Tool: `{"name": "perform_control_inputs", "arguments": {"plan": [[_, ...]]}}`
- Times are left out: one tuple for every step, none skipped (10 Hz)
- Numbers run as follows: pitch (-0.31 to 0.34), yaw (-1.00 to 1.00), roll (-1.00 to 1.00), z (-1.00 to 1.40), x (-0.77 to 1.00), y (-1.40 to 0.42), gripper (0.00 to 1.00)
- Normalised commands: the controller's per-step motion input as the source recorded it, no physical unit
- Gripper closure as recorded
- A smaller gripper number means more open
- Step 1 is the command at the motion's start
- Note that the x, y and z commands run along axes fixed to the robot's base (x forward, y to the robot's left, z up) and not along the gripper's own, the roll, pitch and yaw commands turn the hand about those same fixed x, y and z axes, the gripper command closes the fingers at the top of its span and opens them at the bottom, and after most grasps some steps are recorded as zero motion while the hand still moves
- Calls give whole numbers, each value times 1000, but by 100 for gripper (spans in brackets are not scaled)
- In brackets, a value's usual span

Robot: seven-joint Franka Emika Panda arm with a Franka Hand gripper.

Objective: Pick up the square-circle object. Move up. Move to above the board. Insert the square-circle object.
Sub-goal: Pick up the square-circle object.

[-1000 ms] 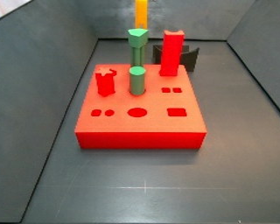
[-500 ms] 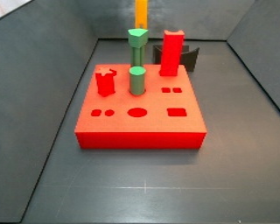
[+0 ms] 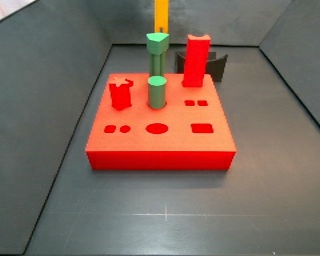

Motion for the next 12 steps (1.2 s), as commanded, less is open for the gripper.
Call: {"name": "perform_control_inputs", "arguments": {"plan": [[80,-111,-60,-26,191,54,0],[133,-200,-107,-46,326,154,0],[116,-257,-137,-169,417,217,0],[86,-363,-210,-109,317,289,0],[20,-303,-230,-66,260,223,0],[-7,-183,-236,-191,126,89,0],[-43,-83,-280,-191,9,74,0],[-111,0,-326,-217,0,60,0],[-117,0,-270,-249,0,29,0],[-91,0,-139,-289,-9,0,0],[-36,49,0,-340,-40,0,0],[0,91,110,-286,-63,-11,0]]}}
